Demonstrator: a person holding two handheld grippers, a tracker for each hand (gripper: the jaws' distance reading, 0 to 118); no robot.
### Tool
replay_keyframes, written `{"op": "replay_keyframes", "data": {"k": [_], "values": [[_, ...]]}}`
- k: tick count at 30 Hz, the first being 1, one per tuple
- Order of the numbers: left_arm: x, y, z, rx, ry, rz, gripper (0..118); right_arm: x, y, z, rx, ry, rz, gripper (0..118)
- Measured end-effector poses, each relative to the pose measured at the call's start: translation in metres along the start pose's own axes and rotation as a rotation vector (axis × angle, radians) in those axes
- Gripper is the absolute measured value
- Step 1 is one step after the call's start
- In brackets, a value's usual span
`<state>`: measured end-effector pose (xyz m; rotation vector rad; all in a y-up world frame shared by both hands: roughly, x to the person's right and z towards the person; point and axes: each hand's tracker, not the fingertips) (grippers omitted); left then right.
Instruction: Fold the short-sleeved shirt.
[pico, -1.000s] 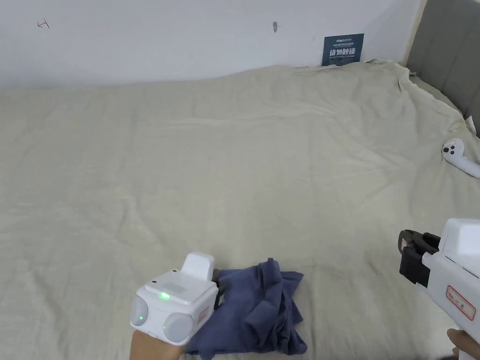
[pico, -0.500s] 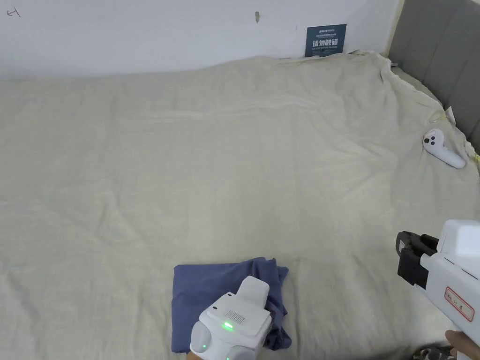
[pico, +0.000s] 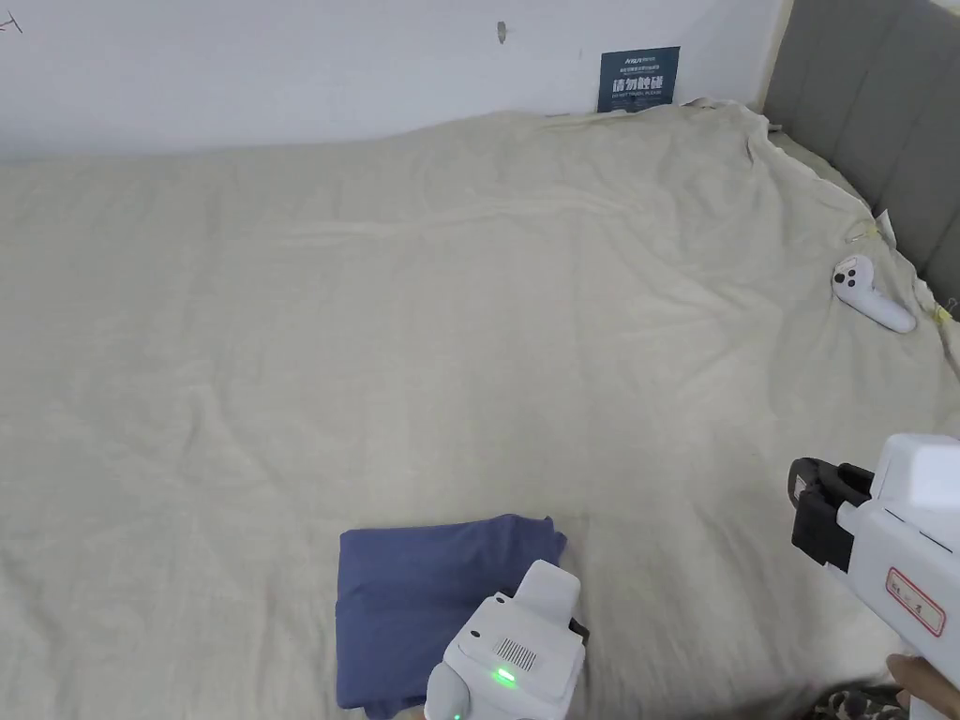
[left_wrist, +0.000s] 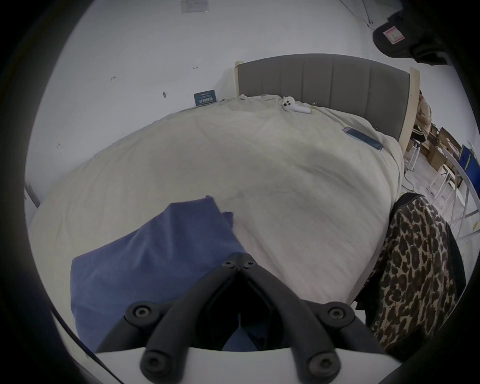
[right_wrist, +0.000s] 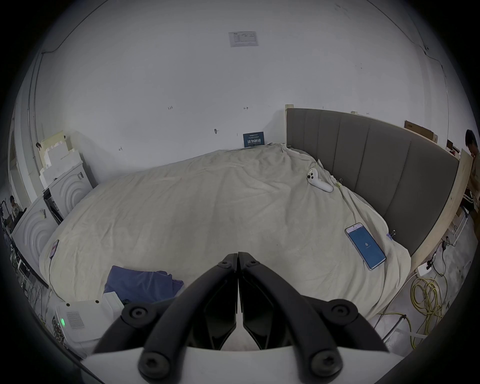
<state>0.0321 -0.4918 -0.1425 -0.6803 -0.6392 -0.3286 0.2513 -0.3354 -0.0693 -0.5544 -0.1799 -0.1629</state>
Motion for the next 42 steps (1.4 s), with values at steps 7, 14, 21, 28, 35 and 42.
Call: {"op": "replay_keyframes", "data": {"k": [7,14,21,28,35,42], "values": [[-0.023,0.028,0.046,0.132,-0.041,0.119,0,-0.008,0.003,0.005,0.017,0.006,0.006,0],[-0.076,0.057,0.099,0.264,0.055,0.189,0,-0.031,0.013,0.005,0.076,0.045,0.024,0],[-0.137,0.065,0.144,0.374,0.211,0.251,0,-0.057,0.023,0.002,0.169,0.071,0.073,0],[-0.190,0.051,0.181,0.470,0.371,0.334,0,-0.090,0.028,0.002,0.283,0.078,0.115,0],[-0.217,0.027,0.212,0.552,0.479,0.373,0,-0.110,0.023,0.001,0.362,0.070,0.139,0],[-0.227,0.017,0.223,0.578,0.520,0.393,0,-0.132,0.019,0.010,0.381,0.077,0.142,0]]}}
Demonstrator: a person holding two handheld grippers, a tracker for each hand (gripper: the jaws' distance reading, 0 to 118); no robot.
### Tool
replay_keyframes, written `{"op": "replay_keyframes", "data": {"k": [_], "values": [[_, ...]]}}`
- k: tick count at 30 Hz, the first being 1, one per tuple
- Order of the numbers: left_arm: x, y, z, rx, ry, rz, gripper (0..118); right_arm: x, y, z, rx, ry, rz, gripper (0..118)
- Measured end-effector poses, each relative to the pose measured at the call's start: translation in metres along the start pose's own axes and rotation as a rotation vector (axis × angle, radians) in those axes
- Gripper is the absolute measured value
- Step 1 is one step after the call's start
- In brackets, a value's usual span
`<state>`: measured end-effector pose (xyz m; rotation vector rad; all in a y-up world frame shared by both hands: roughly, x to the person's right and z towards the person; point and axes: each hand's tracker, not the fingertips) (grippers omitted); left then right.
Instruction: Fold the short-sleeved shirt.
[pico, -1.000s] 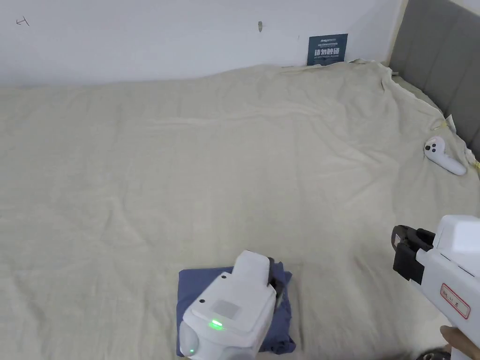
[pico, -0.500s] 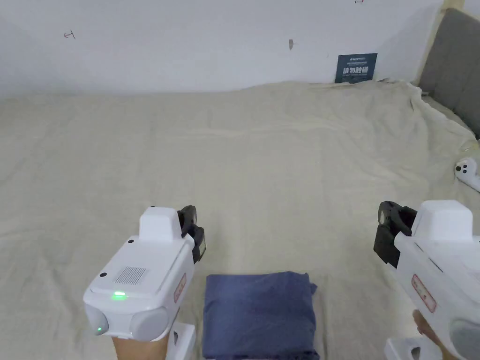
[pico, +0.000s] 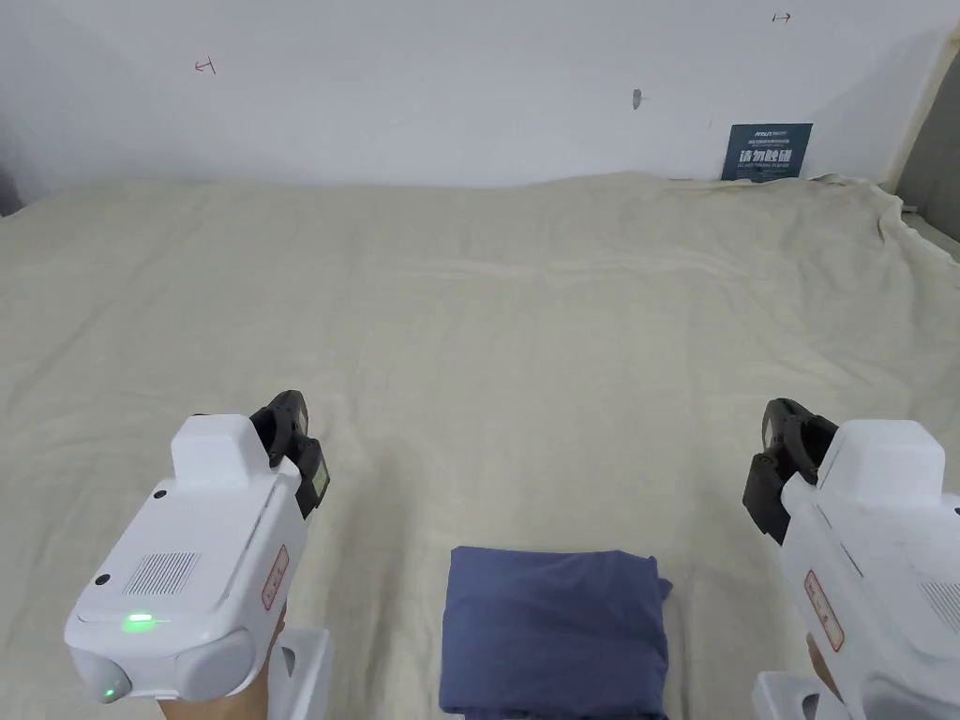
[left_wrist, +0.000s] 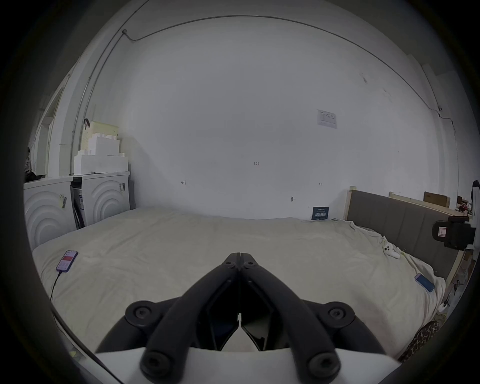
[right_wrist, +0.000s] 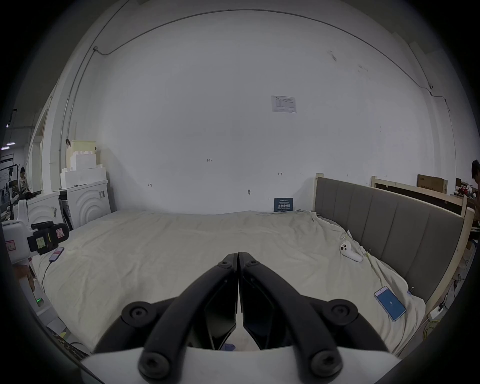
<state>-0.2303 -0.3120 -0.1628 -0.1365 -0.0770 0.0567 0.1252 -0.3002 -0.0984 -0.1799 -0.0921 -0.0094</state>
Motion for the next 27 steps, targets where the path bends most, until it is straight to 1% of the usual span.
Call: {"op": "replay_keyframes", "data": {"k": [2,6,9,12,15,19,22,25,27], "values": [[-0.001,0.000,-0.001,-0.010,-0.001,0.008,0,-0.010,0.003,0.001,-0.010,0.007,0.000,0],[-0.003,-0.005,-0.001,-0.046,-0.020,0.041,0,-0.025,-0.014,-0.008,-0.064,0.039,-0.017,0],[-0.005,-0.011,-0.002,-0.086,-0.045,0.061,0,-0.038,-0.038,-0.015,-0.119,0.065,-0.019,0],[-0.006,-0.019,-0.005,-0.133,-0.067,0.085,0,-0.050,-0.068,-0.027,-0.185,0.075,0.005,0],[-0.008,-0.027,-0.009,-0.181,-0.087,0.109,0,-0.057,-0.102,-0.040,-0.251,0.064,0.004,0],[-0.010,-0.043,-0.014,-0.264,-0.121,0.152,0,-0.062,-0.143,-0.057,-0.326,0.069,0.010,0],[-0.011,-0.057,-0.021,-0.353,-0.151,0.192,0,-0.070,-0.160,-0.065,-0.387,0.086,-0.019,0],[-0.011,-0.074,-0.031,-0.467,-0.182,0.226,0,-0.079,-0.178,-0.073,-0.428,0.082,0.020,0],[-0.010,-0.085,-0.036,-0.511,-0.192,0.235,0,-0.079,-0.194,-0.079,-0.476,0.085,0.023,0]]}}
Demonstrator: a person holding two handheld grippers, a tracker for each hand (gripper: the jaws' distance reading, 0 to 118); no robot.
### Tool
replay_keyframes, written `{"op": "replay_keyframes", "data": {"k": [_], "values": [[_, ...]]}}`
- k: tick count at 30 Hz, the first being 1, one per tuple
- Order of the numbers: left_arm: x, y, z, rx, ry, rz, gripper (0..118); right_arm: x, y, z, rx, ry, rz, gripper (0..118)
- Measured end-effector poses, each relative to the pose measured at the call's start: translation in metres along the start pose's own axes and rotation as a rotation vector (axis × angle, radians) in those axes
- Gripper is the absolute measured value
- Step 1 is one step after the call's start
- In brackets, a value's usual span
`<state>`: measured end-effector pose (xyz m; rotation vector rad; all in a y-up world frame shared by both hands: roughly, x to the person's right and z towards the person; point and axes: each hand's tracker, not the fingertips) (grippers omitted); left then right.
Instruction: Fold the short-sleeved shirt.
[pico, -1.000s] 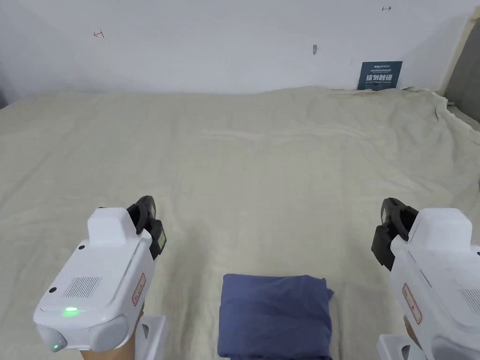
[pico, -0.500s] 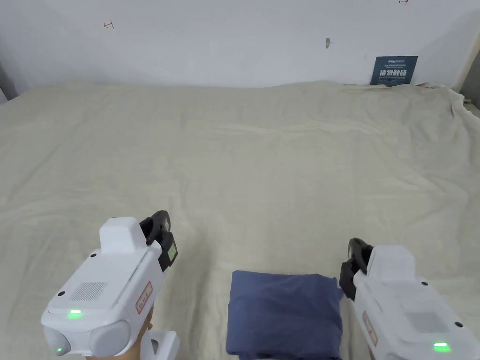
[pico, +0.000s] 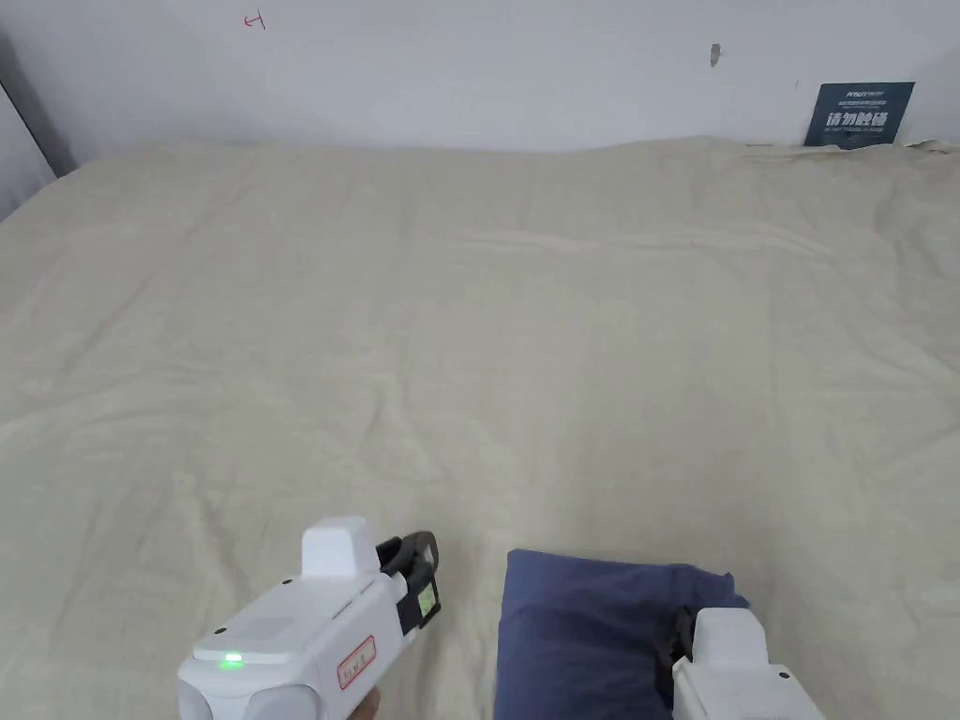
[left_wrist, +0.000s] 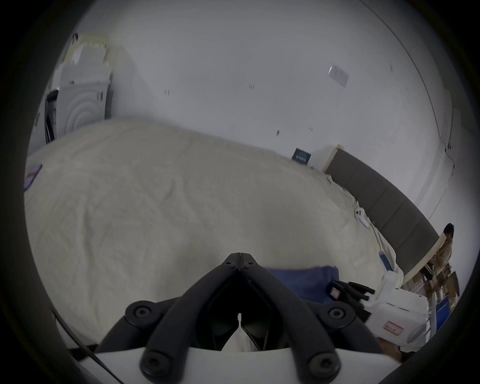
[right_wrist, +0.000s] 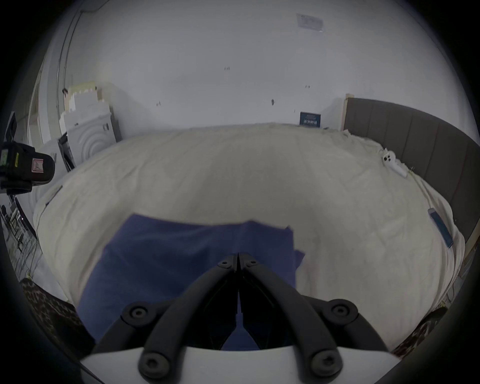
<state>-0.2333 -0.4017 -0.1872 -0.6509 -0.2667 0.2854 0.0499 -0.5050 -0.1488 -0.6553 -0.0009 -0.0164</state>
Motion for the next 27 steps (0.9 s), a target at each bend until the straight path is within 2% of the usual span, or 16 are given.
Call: {"op": "replay_keyframes", "data": {"k": [2,4,6,8,10,12,13,18,20,22,24,27], "values": [[-0.001,-0.007,-0.008,-0.052,0.001,0.017,4,-0.005,-0.012,-0.013,-0.079,-0.040,0.055,0],[-0.003,-0.012,-0.018,-0.114,-0.026,0.031,13,-0.003,-0.027,-0.013,0.070,-0.034,0.070,0],[-0.005,-0.015,-0.027,-0.174,-0.044,0.045,25,0.000,-0.031,-0.015,0.050,-0.030,0.043,0],[-0.005,-0.017,-0.035,-0.197,-0.061,0.063,29,0.001,-0.031,-0.013,0.064,-0.023,0.048,0],[-0.004,-0.021,-0.044,-0.229,-0.080,0.090,65,0.002,-0.029,-0.013,0.066,-0.018,0.062,0],[-0.003,-0.022,-0.056,-0.279,-0.106,0.101,92,0.001,-0.025,-0.008,0.061,-0.010,0.060,0],[-0.002,-0.024,-0.062,-0.304,-0.126,0.108,97,0.002,-0.024,-0.008,0.057,-0.004,0.052,0],[-0.002,-0.026,-0.095,-0.428,-0.194,0.162,99,0.009,-0.024,-0.009,0.044,0.021,0.029,0],[-0.001,-0.027,-0.108,-0.493,-0.225,0.159,95,0.010,-0.023,-0.008,0.039,0.030,0.017,0],[0.001,-0.028,-0.119,-0.523,-0.232,0.141,82,0.012,-0.022,-0.007,0.031,0.038,-0.010,0],[0.003,-0.029,-0.128,-0.542,-0.229,0.130,62,0.017,-0.023,-0.010,0.023,0.048,-0.019,0],[0.007,-0.028,-0.128,-0.553,-0.251,0.120,48,0.017,-0.023,-0.010,0.018,0.058,-0.028,0]]}}
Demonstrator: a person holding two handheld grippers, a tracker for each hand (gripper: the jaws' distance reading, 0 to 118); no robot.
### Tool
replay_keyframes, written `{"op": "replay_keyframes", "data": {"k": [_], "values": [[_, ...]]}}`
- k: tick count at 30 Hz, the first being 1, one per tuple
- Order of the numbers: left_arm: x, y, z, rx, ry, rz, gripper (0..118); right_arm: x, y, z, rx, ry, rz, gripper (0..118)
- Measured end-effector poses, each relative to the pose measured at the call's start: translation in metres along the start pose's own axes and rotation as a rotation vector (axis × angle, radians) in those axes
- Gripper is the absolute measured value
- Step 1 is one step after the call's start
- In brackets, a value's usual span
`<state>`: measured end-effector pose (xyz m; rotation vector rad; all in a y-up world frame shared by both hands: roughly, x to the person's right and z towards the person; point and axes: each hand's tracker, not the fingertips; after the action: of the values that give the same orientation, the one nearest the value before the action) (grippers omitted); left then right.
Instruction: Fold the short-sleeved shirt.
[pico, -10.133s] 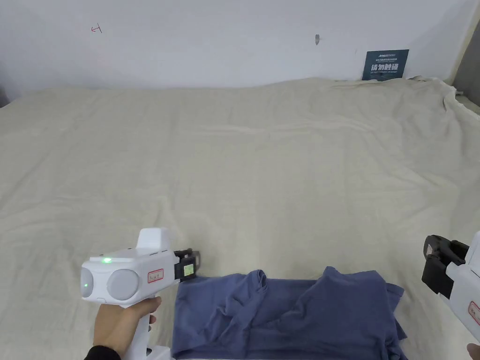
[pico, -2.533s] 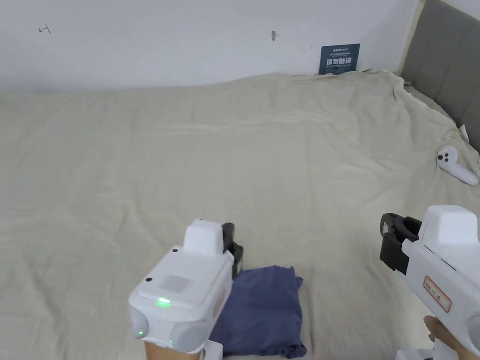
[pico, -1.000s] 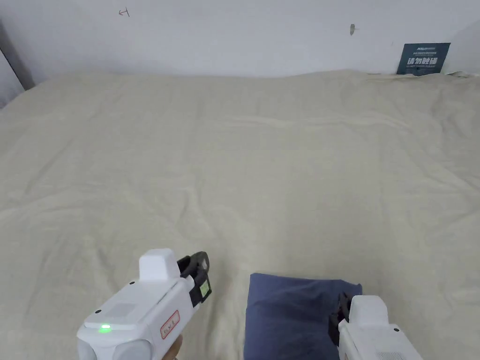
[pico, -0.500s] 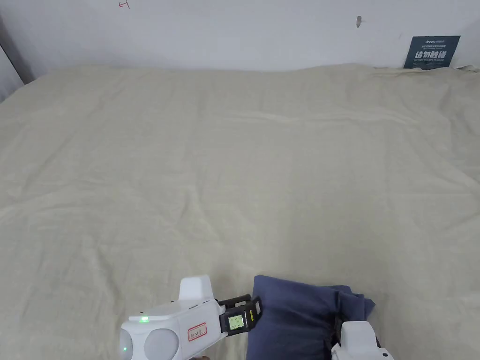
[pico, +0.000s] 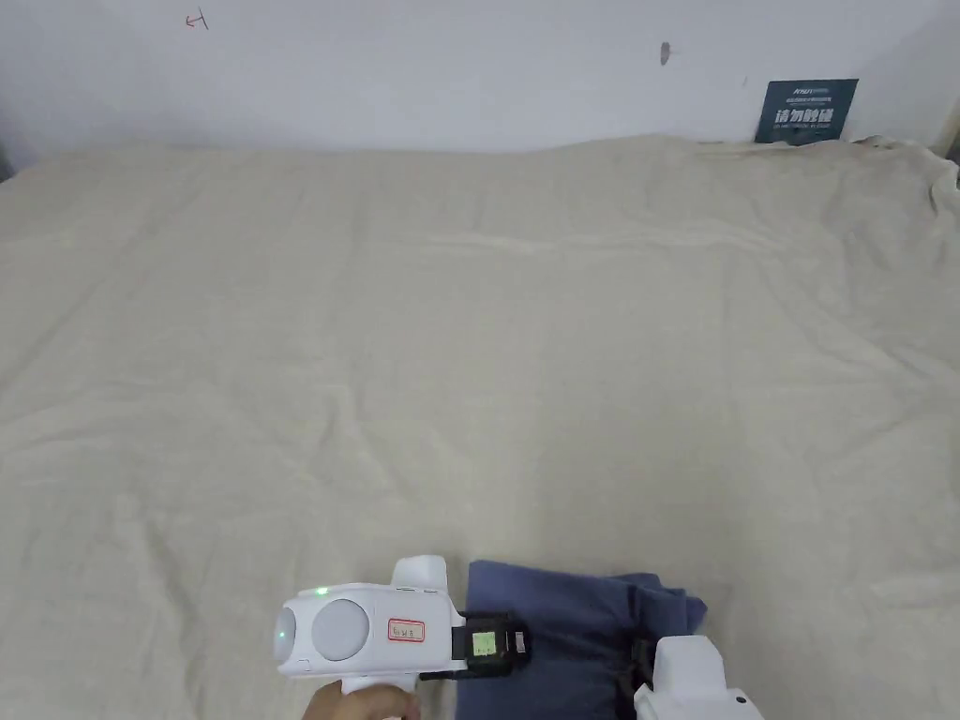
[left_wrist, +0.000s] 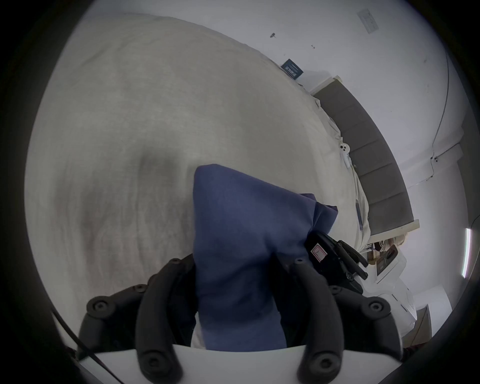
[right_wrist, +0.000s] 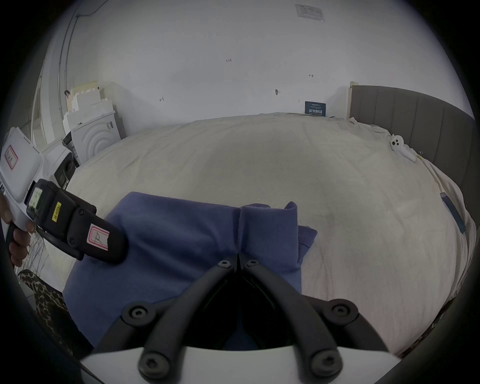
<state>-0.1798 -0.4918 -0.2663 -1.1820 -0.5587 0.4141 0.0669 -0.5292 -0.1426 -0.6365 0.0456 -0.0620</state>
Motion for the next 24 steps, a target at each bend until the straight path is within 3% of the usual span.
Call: {"op": "replay_keyframes", "data": {"k": [3,8,15,20,24], "values": [[-0.001,-0.002,-0.001,-0.015,-0.004,-0.020,31,0.000,0.001,0.002,-0.001,0.011,-0.009,0],[-0.004,-0.004,-0.005,-0.015,0.003,0.020,22,0.007,0.012,0.005,-0.041,0.044,-0.006,0],[0.014,0.003,0.014,0.025,0.016,-0.052,17,0.023,0.056,0.048,0.106,0.023,-0.036,0],[0.013,0.024,0.049,0.074,0.007,-0.098,17,0.029,0.106,0.085,0.246,-0.012,-0.002,0],[-0.009,0.044,0.082,0.113,0.086,-0.118,16,0.032,0.136,0.107,0.322,-0.024,0.001,0]]}}
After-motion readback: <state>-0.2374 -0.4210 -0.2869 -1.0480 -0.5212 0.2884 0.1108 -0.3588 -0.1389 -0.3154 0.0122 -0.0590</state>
